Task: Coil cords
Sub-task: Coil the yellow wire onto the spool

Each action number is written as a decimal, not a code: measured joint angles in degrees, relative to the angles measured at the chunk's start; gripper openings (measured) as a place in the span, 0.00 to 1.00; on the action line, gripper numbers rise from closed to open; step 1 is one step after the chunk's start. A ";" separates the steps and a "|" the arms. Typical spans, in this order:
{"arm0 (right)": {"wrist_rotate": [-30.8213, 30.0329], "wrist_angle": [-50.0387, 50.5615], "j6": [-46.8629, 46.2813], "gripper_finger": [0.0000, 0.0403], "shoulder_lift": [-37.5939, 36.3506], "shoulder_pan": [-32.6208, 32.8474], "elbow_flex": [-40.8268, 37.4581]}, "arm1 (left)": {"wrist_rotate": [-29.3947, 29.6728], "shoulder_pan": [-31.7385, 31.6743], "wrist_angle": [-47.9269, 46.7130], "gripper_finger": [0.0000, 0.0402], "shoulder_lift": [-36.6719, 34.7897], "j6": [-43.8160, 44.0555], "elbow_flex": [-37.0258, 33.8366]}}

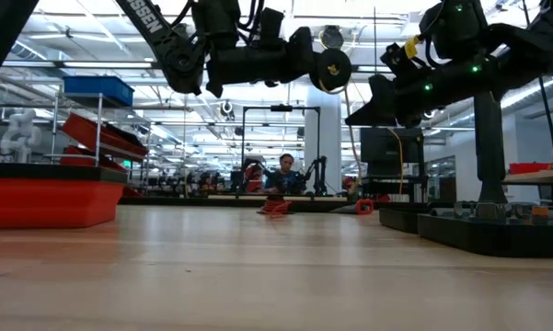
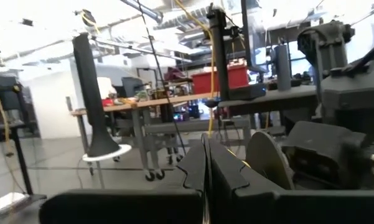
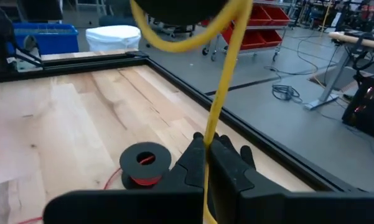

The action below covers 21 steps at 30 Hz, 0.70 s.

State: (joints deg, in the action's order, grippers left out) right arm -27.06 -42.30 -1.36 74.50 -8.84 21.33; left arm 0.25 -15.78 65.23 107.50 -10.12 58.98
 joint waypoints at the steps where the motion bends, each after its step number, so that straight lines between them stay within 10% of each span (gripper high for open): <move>1: 0.06 0.50 -0.11 0.00 0.21 0.00 0.67 | 0.16 -0.01 -0.02 0.02 0.00 -0.69 0.32; 21: -2.69 19.34 -0.31 0.00 7.36 4.18 18.52 | 3.09 1.22 -3.82 0.02 3.54 -12.48 3.54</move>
State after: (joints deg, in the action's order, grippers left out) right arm -29.75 -22.96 -1.67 81.86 -4.66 39.85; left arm 3.34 -14.56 61.41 111.04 -22.59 62.53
